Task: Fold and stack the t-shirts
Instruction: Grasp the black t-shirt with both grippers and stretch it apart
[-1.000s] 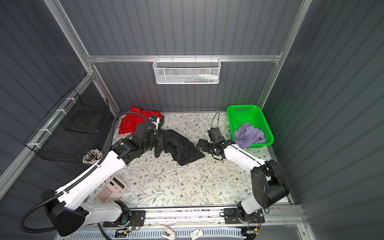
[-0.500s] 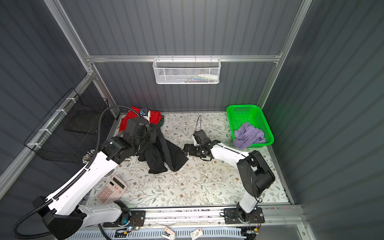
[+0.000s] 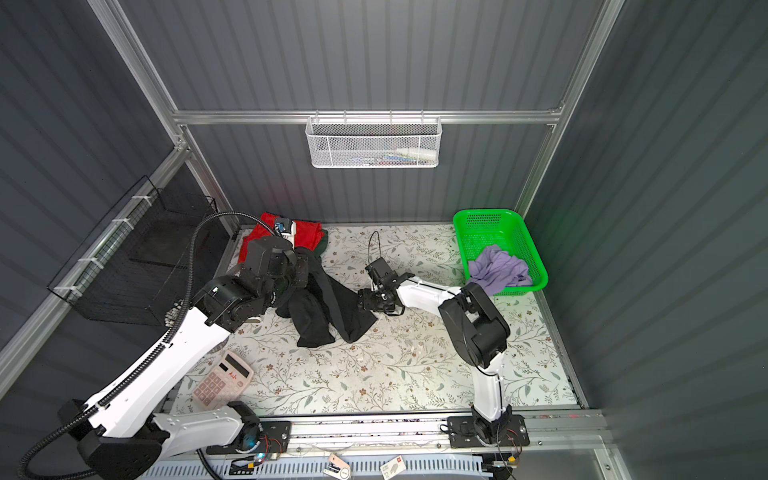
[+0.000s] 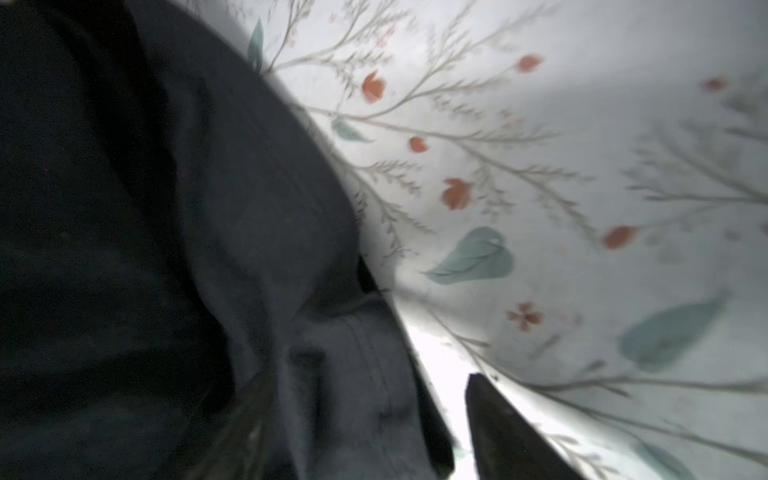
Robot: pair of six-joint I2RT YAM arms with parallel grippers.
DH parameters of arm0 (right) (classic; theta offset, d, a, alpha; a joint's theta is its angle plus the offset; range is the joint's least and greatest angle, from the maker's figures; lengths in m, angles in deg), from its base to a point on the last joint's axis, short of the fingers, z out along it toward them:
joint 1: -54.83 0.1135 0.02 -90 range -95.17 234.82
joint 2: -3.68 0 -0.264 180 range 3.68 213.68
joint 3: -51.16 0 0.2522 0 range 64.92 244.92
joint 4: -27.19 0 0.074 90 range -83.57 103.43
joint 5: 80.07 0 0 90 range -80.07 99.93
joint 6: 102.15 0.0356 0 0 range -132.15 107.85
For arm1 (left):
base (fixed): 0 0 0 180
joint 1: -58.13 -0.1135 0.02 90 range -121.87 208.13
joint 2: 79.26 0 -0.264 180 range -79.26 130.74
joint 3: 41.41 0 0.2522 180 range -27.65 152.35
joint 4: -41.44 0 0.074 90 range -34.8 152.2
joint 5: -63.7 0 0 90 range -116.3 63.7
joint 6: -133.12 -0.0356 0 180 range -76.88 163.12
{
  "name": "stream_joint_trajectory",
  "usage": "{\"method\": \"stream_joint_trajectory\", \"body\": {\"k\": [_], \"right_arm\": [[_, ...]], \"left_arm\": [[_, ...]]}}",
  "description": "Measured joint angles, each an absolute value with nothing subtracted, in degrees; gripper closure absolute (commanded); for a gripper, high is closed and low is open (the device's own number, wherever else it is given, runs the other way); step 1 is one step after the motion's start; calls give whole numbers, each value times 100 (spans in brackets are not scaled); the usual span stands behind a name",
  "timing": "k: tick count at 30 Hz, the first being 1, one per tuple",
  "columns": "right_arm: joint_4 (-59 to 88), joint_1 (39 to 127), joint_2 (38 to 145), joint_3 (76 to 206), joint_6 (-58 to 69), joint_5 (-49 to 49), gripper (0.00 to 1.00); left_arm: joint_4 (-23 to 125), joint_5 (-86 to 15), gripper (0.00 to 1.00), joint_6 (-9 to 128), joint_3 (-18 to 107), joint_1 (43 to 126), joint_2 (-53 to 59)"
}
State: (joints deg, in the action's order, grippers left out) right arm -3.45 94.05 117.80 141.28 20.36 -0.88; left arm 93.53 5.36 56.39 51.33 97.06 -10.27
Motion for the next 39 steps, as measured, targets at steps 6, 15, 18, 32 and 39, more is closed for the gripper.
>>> {"method": "stream_joint_trajectory", "body": {"k": [6,15,18,32,39], "right_arm": [[-630,9457,11962,14217,2078,-60,53],[-807,9448,11870,14060,2017,-232,58],[-920,9448,11697,13859,1986,-226,59],[-881,9033,11997,14010,1960,-1185,100],[-1113,8299,11798,14390,1964,-929,100]], "left_arm": [[9421,731,100,5637,5035,9706,-1167],[9471,1185,100,5556,4952,9706,-1182],[9464,1257,100,5574,4906,9706,-1188],[9182,1380,100,5458,4585,9359,-1184],[8350,1126,100,5174,4506,8869,-421]]}}
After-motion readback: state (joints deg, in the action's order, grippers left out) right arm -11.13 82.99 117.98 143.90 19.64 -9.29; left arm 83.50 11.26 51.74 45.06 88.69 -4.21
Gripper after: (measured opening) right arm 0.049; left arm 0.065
